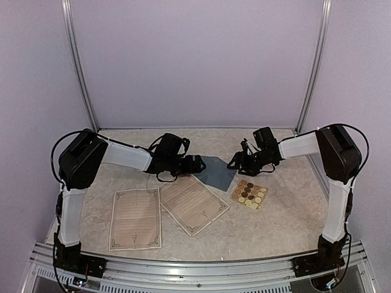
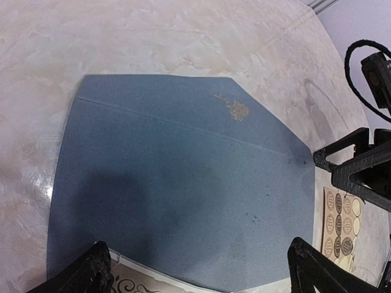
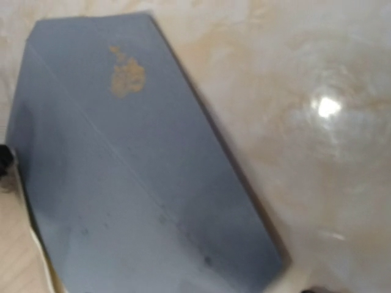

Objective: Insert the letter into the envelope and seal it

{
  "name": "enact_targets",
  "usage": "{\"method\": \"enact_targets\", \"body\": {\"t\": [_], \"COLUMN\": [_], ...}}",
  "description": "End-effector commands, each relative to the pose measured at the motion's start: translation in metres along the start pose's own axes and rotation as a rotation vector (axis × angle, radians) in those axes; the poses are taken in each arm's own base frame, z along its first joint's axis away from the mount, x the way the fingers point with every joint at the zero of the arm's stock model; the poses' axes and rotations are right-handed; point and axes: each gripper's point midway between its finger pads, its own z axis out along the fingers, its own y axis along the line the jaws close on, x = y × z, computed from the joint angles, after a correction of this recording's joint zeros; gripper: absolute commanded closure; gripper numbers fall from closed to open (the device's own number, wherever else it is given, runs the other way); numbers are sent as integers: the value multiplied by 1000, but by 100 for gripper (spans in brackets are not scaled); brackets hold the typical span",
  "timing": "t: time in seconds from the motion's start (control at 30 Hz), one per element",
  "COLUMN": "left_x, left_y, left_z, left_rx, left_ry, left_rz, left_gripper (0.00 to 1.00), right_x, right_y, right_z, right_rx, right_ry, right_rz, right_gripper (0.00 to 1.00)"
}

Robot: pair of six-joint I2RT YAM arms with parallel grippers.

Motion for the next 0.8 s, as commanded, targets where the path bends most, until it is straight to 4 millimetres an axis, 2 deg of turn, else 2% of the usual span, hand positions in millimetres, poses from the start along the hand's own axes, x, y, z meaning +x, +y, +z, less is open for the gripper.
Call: {"method": "enact_targets", "body": {"t": [0.0, 0.17, 0.53, 0.67, 0.77], "left_x": [11, 19, 24, 24, 25], "left_y": [12, 18, 20, 20, 18], "left_z": [7, 7, 4, 4, 2], "left_rx": [-7, -10, -10, -7, -5], "left_ry": [19, 27, 27, 26, 23], "left_rz": [1, -24, -38, -45, -47], "left_gripper": [4, 5, 4, 4, 4], "right_x": [6, 10, 3, -1, -4], "right_y": [-7, -7, 9, 17, 21], "right_z": [13, 20, 19, 19, 17], "right_rx": [-34, -65, -190, -240, -259], "right_ry": [18, 20, -36, -47, -58], "right_rz": [90, 147, 224, 231, 225], "right_gripper": [31, 33, 39, 46, 59]}}
